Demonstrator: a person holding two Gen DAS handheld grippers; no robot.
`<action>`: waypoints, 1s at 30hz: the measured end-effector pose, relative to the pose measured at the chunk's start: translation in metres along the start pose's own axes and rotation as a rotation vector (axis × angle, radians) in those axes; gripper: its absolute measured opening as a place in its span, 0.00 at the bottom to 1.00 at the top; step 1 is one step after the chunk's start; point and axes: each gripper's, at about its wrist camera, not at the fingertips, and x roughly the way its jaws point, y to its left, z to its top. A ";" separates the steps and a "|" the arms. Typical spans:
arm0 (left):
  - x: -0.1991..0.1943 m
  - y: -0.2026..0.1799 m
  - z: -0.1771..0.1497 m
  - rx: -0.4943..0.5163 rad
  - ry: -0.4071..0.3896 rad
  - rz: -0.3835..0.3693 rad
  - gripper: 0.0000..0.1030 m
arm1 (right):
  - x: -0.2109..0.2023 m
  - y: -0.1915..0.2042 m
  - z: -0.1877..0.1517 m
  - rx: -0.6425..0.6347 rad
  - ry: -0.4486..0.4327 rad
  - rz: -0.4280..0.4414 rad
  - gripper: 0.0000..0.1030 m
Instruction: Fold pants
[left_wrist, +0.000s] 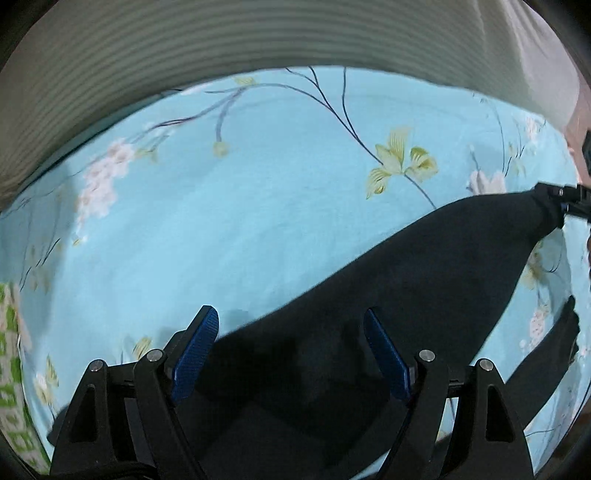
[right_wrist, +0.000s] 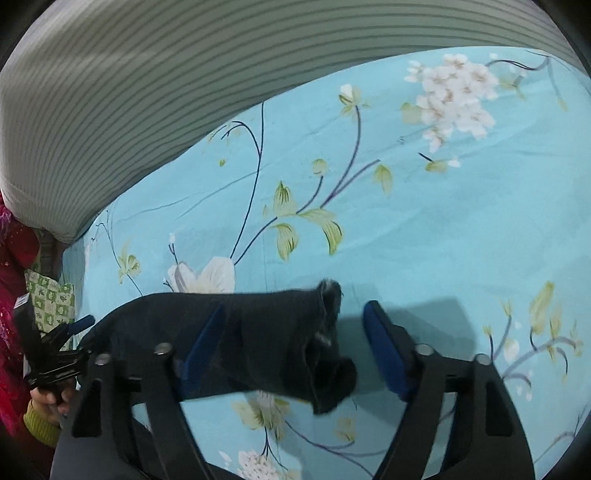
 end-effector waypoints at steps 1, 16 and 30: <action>0.005 0.000 0.003 0.010 0.009 0.000 0.79 | 0.002 -0.001 0.003 -0.011 0.010 0.002 0.64; -0.002 -0.027 0.006 0.196 0.031 -0.096 0.06 | -0.006 0.026 -0.004 -0.139 -0.026 0.021 0.14; -0.068 -0.075 -0.121 0.116 -0.014 -0.150 0.05 | -0.052 0.013 -0.072 -0.245 -0.093 0.049 0.13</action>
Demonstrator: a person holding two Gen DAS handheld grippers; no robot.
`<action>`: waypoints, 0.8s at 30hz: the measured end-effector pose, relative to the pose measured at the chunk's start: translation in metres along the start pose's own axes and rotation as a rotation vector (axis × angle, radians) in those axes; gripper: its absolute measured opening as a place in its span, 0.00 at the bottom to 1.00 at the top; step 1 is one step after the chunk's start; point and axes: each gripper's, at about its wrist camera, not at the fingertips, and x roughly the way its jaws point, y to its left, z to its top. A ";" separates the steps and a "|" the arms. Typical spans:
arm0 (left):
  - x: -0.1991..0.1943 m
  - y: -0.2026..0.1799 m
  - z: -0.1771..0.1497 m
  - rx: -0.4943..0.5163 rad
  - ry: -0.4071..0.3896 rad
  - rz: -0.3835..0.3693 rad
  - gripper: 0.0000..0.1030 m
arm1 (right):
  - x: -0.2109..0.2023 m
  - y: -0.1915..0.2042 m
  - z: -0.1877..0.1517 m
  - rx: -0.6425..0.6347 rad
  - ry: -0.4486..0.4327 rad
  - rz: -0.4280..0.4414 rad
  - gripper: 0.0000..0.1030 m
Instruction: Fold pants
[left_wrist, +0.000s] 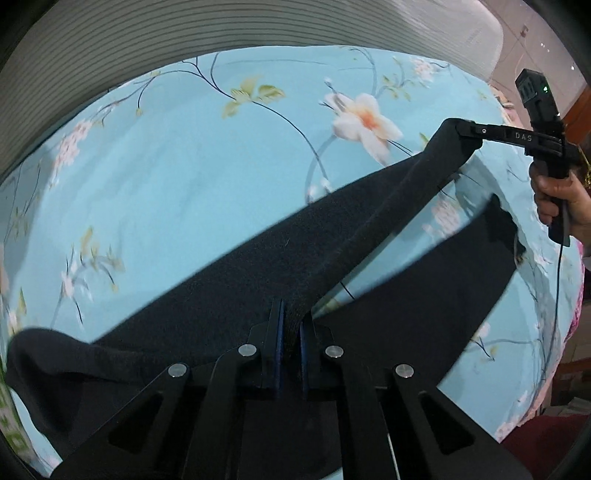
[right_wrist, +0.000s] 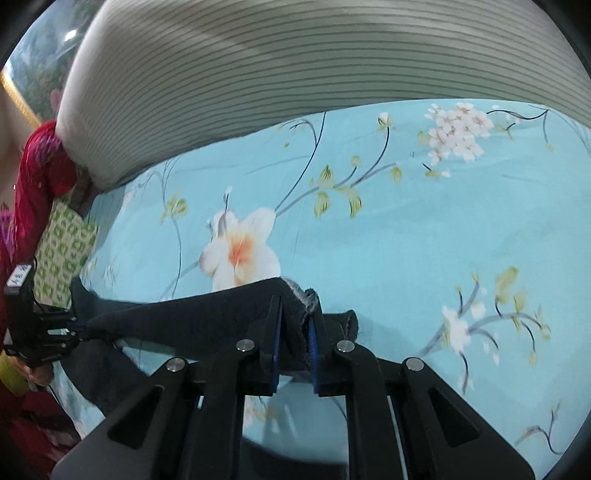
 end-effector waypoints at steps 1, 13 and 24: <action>-0.003 -0.006 -0.005 -0.002 -0.003 0.002 0.05 | -0.003 0.000 -0.004 -0.006 0.001 -0.002 0.13; -0.028 -0.057 -0.063 -0.045 -0.019 0.010 0.05 | -0.051 0.016 -0.069 -0.101 -0.037 -0.024 0.12; -0.018 -0.079 -0.094 -0.034 -0.008 0.053 0.05 | -0.063 0.018 -0.118 -0.174 0.005 -0.085 0.03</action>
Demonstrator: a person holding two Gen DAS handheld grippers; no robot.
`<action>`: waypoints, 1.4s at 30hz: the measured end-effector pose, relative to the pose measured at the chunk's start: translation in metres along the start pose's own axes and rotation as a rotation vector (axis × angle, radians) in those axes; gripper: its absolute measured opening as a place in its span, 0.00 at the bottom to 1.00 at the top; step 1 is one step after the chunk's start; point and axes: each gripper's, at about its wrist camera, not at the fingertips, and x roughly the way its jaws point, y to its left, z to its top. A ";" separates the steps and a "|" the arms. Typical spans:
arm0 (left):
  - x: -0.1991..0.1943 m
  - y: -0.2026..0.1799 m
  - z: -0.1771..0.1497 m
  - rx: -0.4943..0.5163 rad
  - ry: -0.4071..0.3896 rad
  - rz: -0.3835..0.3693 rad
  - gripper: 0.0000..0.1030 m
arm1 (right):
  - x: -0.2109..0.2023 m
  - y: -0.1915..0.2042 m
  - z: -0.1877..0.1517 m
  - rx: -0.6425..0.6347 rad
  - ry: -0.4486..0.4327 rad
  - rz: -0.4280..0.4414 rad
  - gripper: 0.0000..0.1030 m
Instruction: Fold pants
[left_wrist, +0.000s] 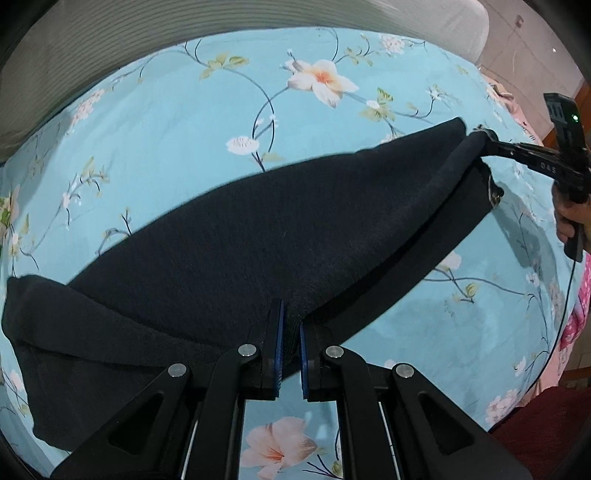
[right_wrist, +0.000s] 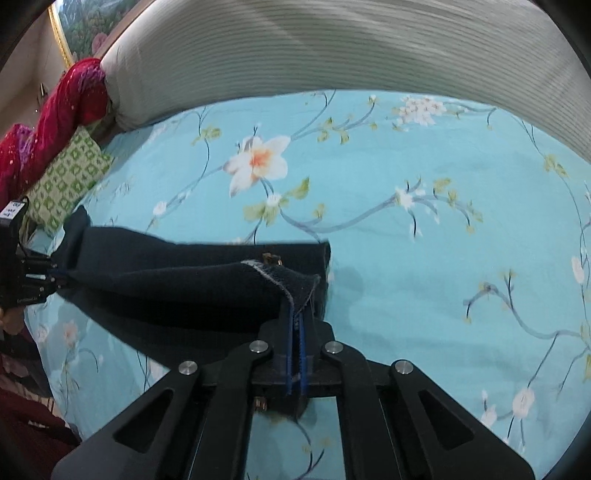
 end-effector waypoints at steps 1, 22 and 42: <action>0.002 -0.001 -0.002 -0.001 0.004 0.004 0.05 | 0.001 0.000 -0.005 0.001 0.007 0.001 0.03; 0.000 0.010 -0.033 -0.196 0.057 0.040 0.61 | -0.022 0.003 -0.044 0.145 0.042 -0.078 0.09; -0.044 0.166 -0.031 -0.692 0.106 0.190 0.73 | 0.042 0.161 -0.005 0.001 0.100 0.267 0.42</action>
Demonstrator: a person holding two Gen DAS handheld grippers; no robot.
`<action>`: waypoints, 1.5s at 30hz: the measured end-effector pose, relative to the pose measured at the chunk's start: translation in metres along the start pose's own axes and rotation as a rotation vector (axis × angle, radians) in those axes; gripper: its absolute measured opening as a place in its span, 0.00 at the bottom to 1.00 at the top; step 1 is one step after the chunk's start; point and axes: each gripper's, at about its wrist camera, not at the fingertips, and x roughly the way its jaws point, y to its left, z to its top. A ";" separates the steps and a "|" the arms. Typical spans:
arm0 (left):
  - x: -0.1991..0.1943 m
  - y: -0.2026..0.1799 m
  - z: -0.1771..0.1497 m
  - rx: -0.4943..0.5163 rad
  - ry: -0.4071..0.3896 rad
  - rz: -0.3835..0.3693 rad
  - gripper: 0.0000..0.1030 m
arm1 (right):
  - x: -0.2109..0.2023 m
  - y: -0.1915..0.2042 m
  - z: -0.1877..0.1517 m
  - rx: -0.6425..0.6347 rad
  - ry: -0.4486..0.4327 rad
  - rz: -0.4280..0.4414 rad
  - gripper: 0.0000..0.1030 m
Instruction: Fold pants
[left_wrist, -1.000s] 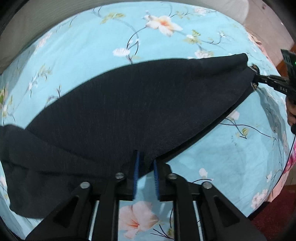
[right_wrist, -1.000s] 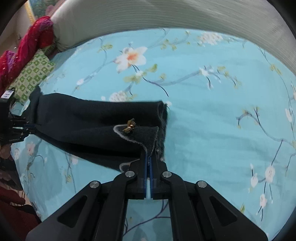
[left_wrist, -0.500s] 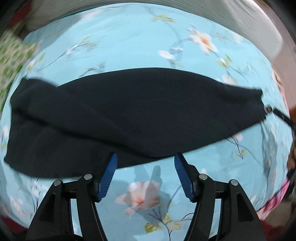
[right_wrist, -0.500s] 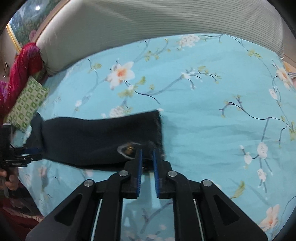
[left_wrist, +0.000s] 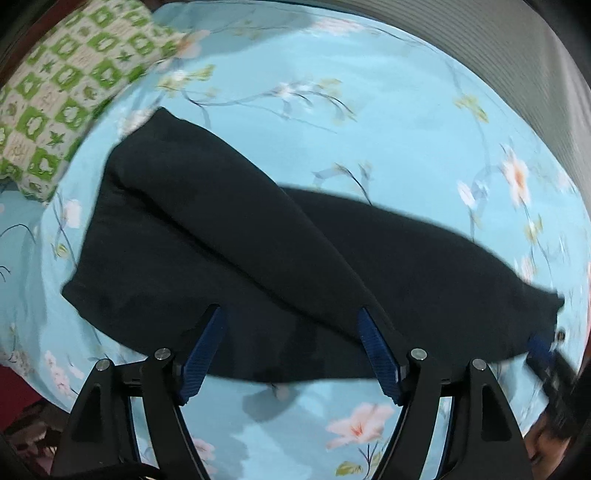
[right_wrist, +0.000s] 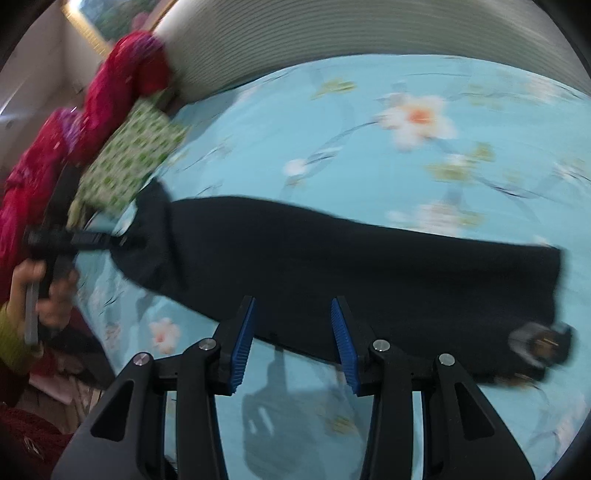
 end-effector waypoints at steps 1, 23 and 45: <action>0.000 0.003 0.007 -0.011 0.001 0.005 0.73 | 0.008 0.011 0.003 -0.016 0.017 0.024 0.42; 0.065 0.043 0.110 -0.047 0.165 0.220 0.62 | 0.153 0.126 0.066 -0.157 0.280 0.263 0.42; -0.026 0.127 -0.030 -0.425 -0.209 -0.265 0.05 | 0.130 0.191 0.051 -0.570 0.218 0.220 0.06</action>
